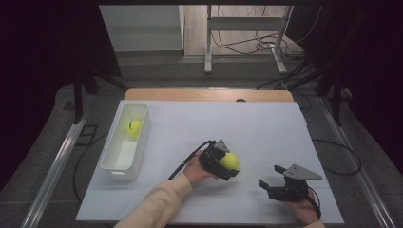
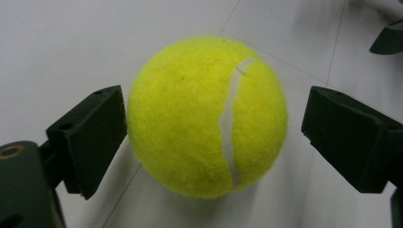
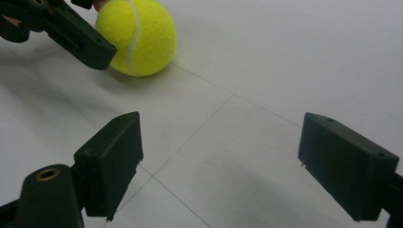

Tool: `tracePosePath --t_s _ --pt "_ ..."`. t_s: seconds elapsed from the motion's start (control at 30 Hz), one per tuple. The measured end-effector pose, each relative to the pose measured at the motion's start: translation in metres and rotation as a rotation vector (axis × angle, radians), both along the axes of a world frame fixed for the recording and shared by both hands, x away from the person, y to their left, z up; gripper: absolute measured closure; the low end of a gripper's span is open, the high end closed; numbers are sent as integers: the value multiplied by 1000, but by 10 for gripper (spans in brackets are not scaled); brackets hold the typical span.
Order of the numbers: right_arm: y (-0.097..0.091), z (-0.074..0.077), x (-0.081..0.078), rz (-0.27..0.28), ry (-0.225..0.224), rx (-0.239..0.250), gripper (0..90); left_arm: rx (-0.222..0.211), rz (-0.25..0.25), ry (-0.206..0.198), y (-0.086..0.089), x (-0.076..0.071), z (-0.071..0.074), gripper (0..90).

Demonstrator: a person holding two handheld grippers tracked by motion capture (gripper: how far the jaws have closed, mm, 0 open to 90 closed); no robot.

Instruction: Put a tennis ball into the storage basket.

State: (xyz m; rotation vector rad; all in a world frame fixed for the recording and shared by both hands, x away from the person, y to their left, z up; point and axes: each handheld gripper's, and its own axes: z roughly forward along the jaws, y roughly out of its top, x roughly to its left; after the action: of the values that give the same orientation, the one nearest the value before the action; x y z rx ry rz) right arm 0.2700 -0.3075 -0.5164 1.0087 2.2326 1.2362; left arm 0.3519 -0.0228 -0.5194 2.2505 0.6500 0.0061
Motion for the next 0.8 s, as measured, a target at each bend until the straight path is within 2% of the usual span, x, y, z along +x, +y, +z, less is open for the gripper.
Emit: tracePosePath --t_s 0.1,0.2,0.4,0.57,0.8 --pt "0 0 0 1 -1 3 154 9 11 9 0 1 -2 147" --pt "0 0 0 0 0 0 154 11 8 2 2 2 -1 248" --pt "-1 0 0 1 -5 7 154 16 -5 -13 3 0 0 262" --pt "-1 1 -1 1 -7 12 154 -25 -9 -9 10 -1 10 263" --pt "-1 1 -1 0 -9 9 154 -45 8 -23 20 -2 21 263"
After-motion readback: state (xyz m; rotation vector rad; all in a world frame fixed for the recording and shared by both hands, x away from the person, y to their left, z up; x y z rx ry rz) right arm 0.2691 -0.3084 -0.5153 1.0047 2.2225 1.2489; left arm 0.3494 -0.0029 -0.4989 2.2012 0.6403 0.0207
